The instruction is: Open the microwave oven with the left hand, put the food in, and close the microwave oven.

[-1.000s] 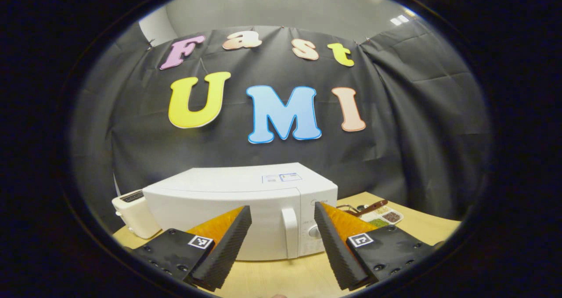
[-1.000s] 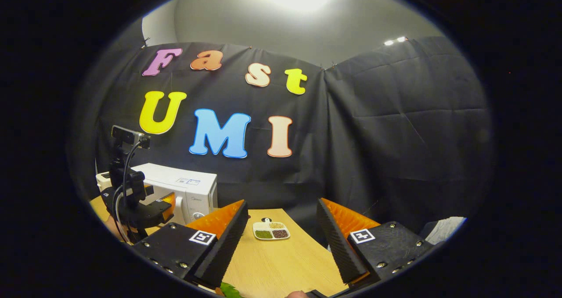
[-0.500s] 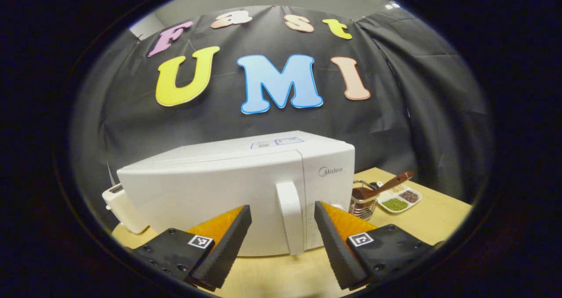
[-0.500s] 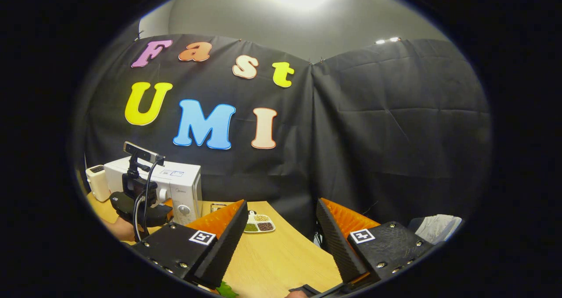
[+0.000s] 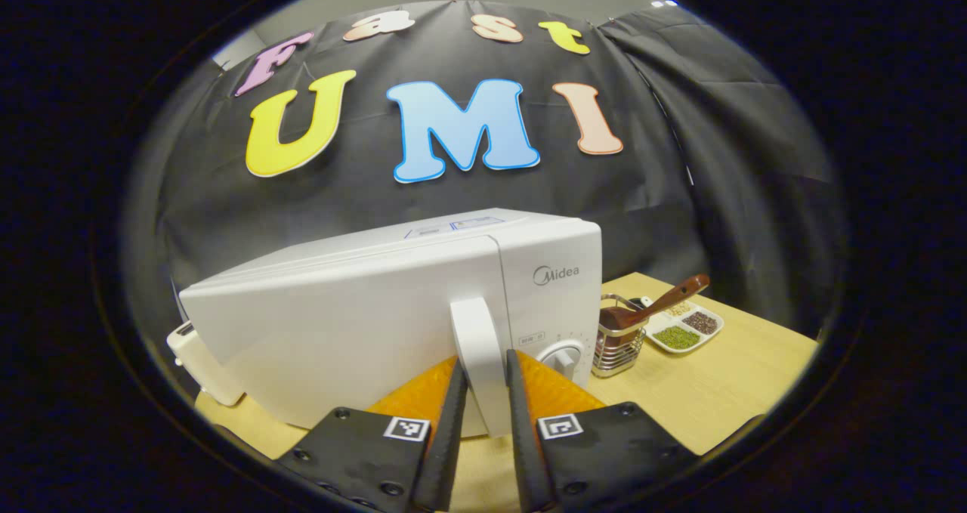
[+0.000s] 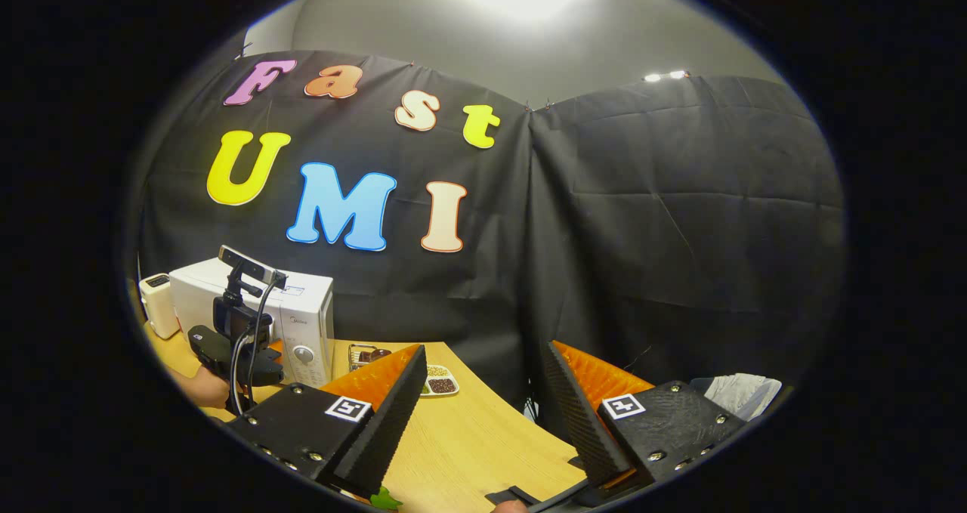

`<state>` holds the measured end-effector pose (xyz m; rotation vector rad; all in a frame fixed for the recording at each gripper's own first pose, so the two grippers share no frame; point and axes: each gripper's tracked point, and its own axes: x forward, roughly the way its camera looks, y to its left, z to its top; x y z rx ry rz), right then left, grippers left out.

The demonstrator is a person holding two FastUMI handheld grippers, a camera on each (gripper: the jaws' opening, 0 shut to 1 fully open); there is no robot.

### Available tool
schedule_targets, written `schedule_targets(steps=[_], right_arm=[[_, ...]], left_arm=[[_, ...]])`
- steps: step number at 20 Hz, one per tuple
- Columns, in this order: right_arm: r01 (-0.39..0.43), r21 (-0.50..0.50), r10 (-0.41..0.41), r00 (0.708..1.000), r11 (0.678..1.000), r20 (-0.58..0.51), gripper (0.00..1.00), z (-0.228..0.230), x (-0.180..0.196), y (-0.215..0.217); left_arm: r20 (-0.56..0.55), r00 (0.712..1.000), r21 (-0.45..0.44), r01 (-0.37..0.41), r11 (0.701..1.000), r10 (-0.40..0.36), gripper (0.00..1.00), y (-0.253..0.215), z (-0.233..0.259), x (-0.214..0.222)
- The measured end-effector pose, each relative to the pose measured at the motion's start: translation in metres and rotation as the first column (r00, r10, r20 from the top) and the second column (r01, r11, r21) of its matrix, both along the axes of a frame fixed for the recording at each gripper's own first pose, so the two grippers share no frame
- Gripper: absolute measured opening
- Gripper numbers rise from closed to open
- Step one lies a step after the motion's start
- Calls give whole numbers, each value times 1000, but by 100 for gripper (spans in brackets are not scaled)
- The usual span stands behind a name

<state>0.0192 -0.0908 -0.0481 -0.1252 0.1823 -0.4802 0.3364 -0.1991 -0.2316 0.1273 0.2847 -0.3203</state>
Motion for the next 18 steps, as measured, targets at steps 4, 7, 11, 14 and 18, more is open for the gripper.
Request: schedule_targets(steps=[4,7,11,14,18], right_arm=[[4,4,-4,1000,1000,7,95,3,-3,1],[-5,7,5,1000,1000,7,95,2,-6,3],[-36,14,36,999,999,5,95,1,-7,7],[-70,17,70,998,997,8,95,-1,-4,6],[-171,30,171,985,985,16,95,0,5,13]], left_arm=[[-11,1000,-9,15,1000,-15,29,0,0,-3],[-14,1000,4,15,1000,-15,18,1,1,-3],[-43,999,-15,14,1000,-14,15,2,1,-7],[-13,1000,-15,-5,1000,5,14,12,6,-38],[-36,999,-15,-16,1000,15,15,26,5,-68]])
